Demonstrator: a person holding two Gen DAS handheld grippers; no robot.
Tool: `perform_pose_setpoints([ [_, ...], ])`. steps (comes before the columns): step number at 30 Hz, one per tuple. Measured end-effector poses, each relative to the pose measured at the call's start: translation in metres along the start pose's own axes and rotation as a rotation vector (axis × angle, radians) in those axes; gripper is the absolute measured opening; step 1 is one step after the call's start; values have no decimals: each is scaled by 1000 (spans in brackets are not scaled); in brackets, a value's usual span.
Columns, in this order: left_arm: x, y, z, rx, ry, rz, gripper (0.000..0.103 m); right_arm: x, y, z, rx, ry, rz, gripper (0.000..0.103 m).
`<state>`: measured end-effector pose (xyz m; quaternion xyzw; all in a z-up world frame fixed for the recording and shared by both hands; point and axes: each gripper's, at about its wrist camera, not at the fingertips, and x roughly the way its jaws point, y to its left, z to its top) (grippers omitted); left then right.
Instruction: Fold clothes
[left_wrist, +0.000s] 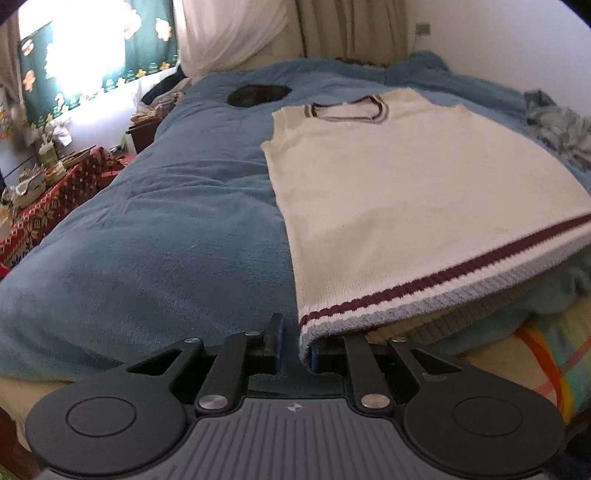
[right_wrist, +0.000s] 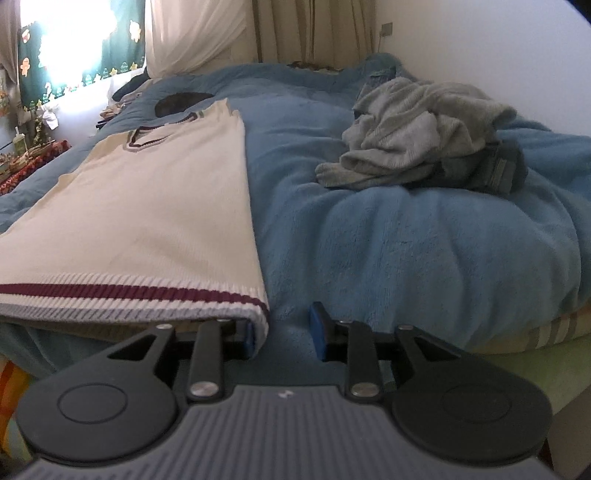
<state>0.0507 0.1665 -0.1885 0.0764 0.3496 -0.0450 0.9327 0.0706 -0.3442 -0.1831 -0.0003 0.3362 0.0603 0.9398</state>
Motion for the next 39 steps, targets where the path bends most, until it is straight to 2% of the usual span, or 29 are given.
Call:
perform_pose_setpoints([
  [2,-3,-5,0,26,12,-4,15,-2,4,-1,-15,1,3,33],
  [8,-10,-32,-8,204,1,61,15,-15,16,-6,-57,6,21,32],
  [9,-11,-31,-9,206,5,58,15,-18,14,-7,-49,9,29,32],
  [12,-17,-22,-8,129,28,12,15,-25,10,-10,-24,19,51,32],
  [16,-22,-18,-10,67,58,-32,25,-38,11,-16,12,12,83,32],
  [23,-31,-14,-22,-2,99,-64,24,-58,6,-22,35,21,91,27],
  [26,-47,-6,-19,-94,47,-125,14,-72,8,-14,33,-38,121,25],
  [29,-56,-1,2,-191,-60,-223,12,-74,22,2,-16,-91,148,23],
  [32,-42,-10,25,-233,-107,-306,12,-58,40,15,-70,-109,167,18],
  [33,-35,-15,30,-226,-122,-321,12,-50,45,17,-84,-104,168,13],
  [35,-17,-23,35,-212,-129,-314,12,-32,51,14,-95,-69,170,10],
  [39,17,-20,19,-254,-52,-300,8,-11,45,-8,-69,4,150,9],
])
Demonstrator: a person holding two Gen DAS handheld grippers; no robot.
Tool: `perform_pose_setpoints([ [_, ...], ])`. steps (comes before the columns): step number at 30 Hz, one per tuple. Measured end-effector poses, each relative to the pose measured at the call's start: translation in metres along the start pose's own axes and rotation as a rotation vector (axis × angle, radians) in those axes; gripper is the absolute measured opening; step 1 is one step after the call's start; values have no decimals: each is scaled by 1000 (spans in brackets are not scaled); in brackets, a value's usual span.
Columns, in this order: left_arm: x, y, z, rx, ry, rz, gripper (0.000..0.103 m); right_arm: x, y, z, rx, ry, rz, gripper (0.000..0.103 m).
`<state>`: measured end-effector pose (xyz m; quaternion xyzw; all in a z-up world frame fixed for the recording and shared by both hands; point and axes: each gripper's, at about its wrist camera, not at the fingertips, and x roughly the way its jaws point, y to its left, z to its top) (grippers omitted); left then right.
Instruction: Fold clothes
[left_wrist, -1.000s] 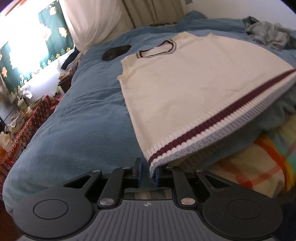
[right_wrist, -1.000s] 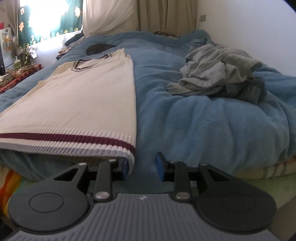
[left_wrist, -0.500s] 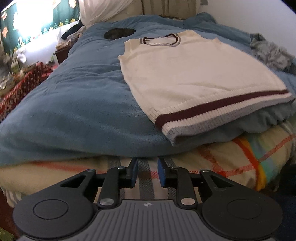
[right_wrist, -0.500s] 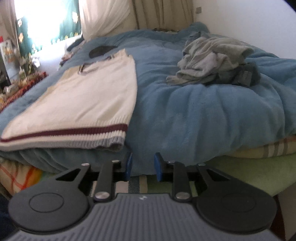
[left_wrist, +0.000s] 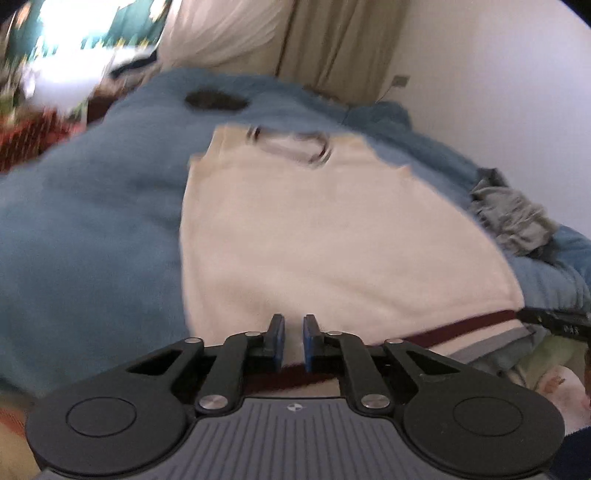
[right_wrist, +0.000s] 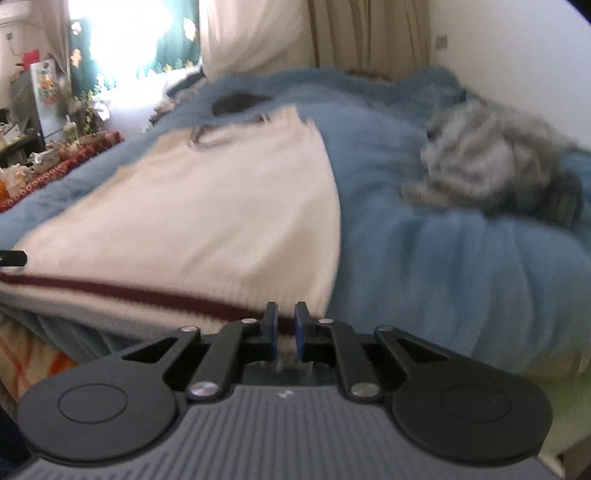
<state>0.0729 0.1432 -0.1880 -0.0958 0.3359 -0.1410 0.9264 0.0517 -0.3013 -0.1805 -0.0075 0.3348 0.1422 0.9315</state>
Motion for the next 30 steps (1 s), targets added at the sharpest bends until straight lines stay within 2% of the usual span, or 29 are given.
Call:
perform_pose_setpoints([
  [3,0,17,-15,-52,23,-8,5,-3,-8,-14,27,26,-12,6],
  [5,-8,23,-20,-75,31,-9,4,-8,-15,-19,58,34,-12,10],
  [8,-20,22,-23,-83,44,0,3,-22,-18,-20,72,19,-6,10],
  [12,-38,11,-27,-50,35,3,3,-43,-9,-5,38,-39,26,11],
  [14,-44,1,-24,-1,14,2,3,-46,0,7,8,-66,54,12],
  [16,-44,-10,-19,45,-22,-15,6,-43,12,18,-28,-85,78,12],
  [19,-32,-18,-9,52,-46,-25,7,-25,31,30,-85,-86,110,12],
  [24,0,-10,-15,40,23,-4,7,8,42,18,-85,-21,119,12],
  [30,-9,1,-25,-9,56,-16,7,-5,30,4,-55,2,141,12],
])
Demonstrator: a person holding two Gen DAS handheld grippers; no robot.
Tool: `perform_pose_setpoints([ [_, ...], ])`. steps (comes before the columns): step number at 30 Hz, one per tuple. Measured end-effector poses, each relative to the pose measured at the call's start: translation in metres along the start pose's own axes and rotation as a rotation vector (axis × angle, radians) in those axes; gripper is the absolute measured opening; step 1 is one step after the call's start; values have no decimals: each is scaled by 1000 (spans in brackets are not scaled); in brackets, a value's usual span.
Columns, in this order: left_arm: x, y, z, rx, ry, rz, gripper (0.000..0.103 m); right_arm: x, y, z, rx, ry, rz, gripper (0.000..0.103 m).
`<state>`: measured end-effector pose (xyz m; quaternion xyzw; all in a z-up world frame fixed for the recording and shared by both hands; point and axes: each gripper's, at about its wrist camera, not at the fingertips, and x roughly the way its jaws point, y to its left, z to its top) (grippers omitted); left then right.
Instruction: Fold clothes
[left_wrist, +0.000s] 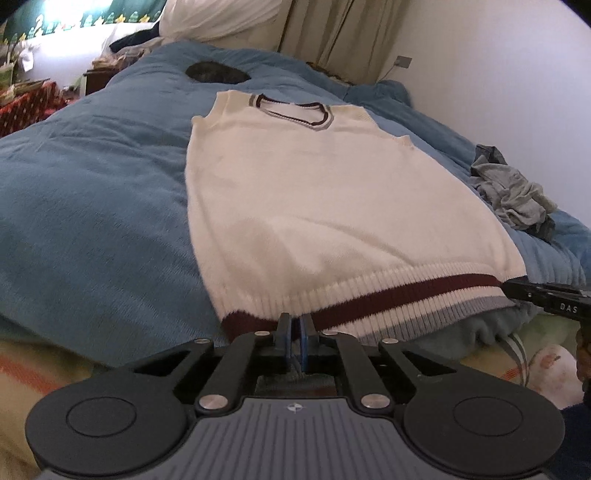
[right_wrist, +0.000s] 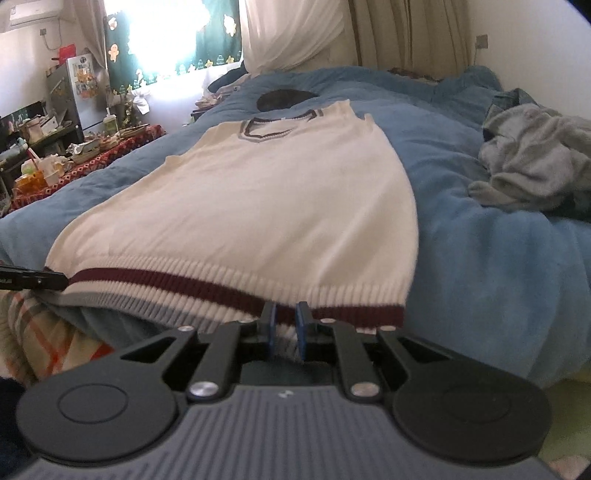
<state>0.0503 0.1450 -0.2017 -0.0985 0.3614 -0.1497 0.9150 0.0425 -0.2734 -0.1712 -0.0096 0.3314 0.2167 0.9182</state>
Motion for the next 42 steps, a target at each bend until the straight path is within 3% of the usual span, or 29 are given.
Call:
perform_pose_setpoints([
  [6,-19,-4,16,-43,10,-48,7,-28,-12,11,60,20,69,14],
  [12,-20,11,86,-44,-35,-103,7,-33,-30,78,-47,-8,57,15],
  [18,50,26,174,14,-28,-50,7,46,-56,174,-99,-29,-7,15],
  [21,106,42,211,-66,-1,-67,7,103,-68,212,-95,-12,-15,15],
  [29,236,73,262,-147,116,-74,7,251,-79,276,-248,154,39,15],
  [32,258,83,269,-192,147,-62,7,285,-88,287,-268,218,21,15],
  [36,269,92,273,-260,191,-55,6,302,-101,303,-201,272,39,14],
  [42,256,72,291,-179,258,-33,6,307,-73,359,-238,280,127,21],
])
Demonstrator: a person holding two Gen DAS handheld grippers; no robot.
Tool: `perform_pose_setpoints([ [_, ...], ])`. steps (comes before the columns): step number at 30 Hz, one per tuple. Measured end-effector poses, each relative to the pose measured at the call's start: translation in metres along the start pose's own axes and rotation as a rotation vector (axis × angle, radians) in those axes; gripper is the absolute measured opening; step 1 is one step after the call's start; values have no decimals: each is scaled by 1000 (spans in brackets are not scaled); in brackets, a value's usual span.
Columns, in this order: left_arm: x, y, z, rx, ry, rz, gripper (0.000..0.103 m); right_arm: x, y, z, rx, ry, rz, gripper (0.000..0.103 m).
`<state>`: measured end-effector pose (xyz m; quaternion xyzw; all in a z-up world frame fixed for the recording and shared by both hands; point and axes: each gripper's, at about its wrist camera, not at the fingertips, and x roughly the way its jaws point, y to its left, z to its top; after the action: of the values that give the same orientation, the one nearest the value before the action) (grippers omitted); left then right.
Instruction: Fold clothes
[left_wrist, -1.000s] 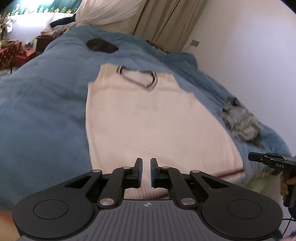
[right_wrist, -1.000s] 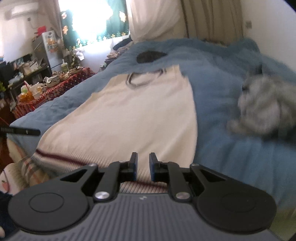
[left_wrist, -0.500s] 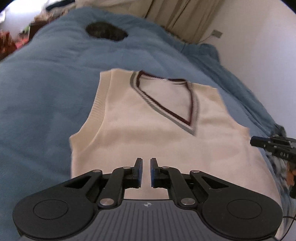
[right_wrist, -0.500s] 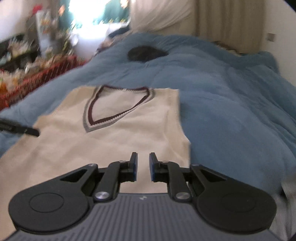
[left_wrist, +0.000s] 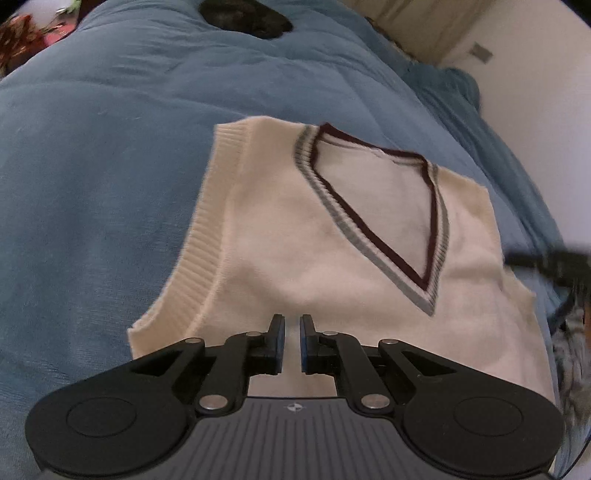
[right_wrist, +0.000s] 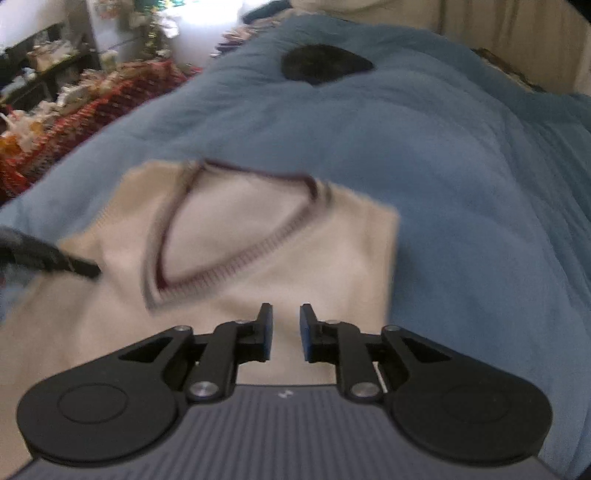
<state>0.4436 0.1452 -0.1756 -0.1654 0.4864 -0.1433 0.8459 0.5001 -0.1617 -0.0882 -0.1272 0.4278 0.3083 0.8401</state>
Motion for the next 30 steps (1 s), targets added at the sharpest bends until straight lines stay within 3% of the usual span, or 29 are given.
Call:
perform_pose_setpoints([
  [3,3,-7,-2,45,33,-3,6,13,13,45,-79,-22,57,21],
  [7,7,6,-4,-36,52,-25,6,56,30,106,-148,-27,133,21],
  [13,-19,26,13,-125,-35,-1,6,126,67,166,-279,19,216,21],
  [17,-29,46,36,-183,-114,20,6,162,88,175,-385,77,209,21],
  [20,-22,63,62,-203,-156,24,6,168,85,176,-375,97,180,21],
  [23,-10,80,87,-265,-169,-29,6,157,67,171,-257,87,167,21],
  [25,-3,93,100,-323,-157,-98,13,151,53,163,-169,87,183,21],
  [30,14,107,112,-447,-97,-154,24,151,33,148,-20,130,250,22],
])
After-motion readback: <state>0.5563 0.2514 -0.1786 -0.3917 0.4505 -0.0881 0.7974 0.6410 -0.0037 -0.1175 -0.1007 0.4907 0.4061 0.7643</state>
